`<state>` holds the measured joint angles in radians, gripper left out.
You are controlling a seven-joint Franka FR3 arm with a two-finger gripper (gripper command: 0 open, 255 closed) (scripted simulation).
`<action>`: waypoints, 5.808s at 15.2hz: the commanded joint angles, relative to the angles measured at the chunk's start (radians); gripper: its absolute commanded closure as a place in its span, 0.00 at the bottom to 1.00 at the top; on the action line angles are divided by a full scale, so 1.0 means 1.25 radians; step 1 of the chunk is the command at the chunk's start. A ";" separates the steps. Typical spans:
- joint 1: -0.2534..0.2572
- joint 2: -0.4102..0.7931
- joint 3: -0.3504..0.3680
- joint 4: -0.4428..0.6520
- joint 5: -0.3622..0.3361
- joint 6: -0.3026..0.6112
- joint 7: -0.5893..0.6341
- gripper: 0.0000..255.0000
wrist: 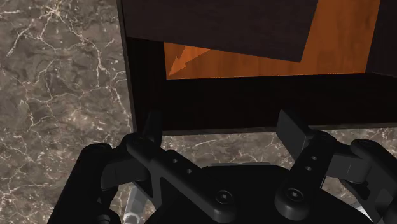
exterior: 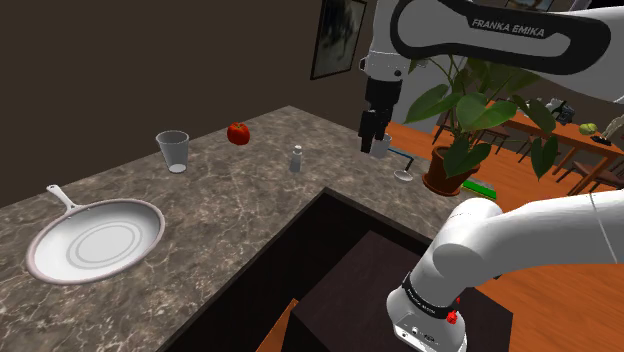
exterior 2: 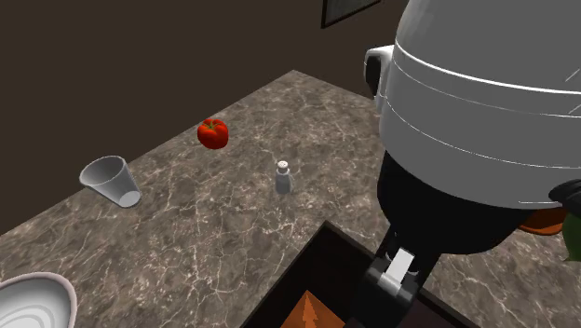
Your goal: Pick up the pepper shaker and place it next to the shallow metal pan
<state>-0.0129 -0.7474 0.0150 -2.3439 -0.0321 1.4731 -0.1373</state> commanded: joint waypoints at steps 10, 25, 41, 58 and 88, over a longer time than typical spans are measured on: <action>-0.012 0.195 -0.036 -0.001 -0.040 0.245 -0.047 0.00; -0.029 0.604 -0.077 0.201 -0.058 0.536 -0.118 0.00; -0.043 0.803 -0.084 0.308 -0.047 0.659 -0.146 0.00; -0.043 0.792 -0.084 0.316 -0.047 0.640 -0.147 1.00; -0.039 0.705 -0.083 0.530 -0.042 0.340 -0.170 1.00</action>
<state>-0.0619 0.1367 -0.0881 -1.6938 -0.0844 1.9138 -0.3479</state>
